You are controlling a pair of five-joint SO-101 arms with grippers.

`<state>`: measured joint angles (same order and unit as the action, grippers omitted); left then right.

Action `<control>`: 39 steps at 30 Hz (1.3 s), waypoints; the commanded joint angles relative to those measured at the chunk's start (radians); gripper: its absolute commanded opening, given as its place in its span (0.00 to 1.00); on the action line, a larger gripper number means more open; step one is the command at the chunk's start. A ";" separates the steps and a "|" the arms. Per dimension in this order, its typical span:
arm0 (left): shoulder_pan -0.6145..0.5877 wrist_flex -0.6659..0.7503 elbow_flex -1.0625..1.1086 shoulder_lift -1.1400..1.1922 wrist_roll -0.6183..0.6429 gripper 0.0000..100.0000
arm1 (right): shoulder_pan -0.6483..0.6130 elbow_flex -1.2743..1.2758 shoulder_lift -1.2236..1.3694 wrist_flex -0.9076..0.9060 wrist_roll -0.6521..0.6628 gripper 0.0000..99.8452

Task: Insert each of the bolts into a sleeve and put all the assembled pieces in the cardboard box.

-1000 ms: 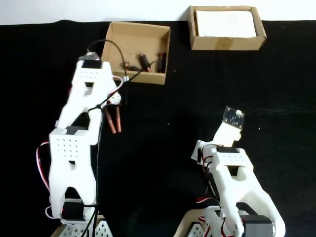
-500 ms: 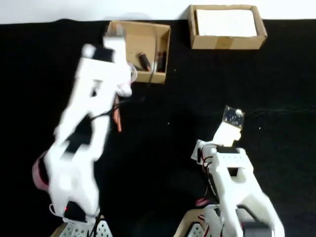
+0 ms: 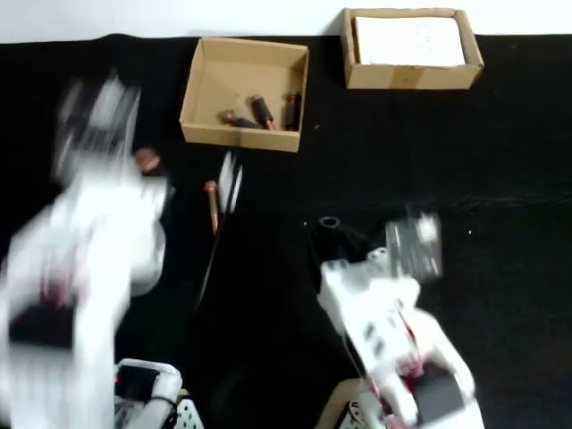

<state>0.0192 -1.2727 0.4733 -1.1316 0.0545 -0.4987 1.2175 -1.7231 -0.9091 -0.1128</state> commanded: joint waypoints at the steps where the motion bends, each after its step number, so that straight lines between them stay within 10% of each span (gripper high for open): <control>1: -0.001 0.321 0.340 -0.323 -0.009 0.01 | -0.016 0.035 -0.104 0.001 0.144 0.01; 13: 0.461 0.503 0.186 -0.051 0.038 0.01 | -0.076 0.426 -0.107 0.610 0.169 0.01; 19: 0.481 0.474 -0.050 0.242 0.261 0.01 | -0.071 0.483 -0.108 0.699 0.169 0.01; 39: 0.513 0.391 -0.134 0.400 0.265 0.01 | -0.070 0.503 -0.108 0.722 -0.012 0.01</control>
<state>0.5194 -0.8815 0.3844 -0.7327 0.3122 -0.5646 1.6747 -1.8090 -0.2064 -0.1158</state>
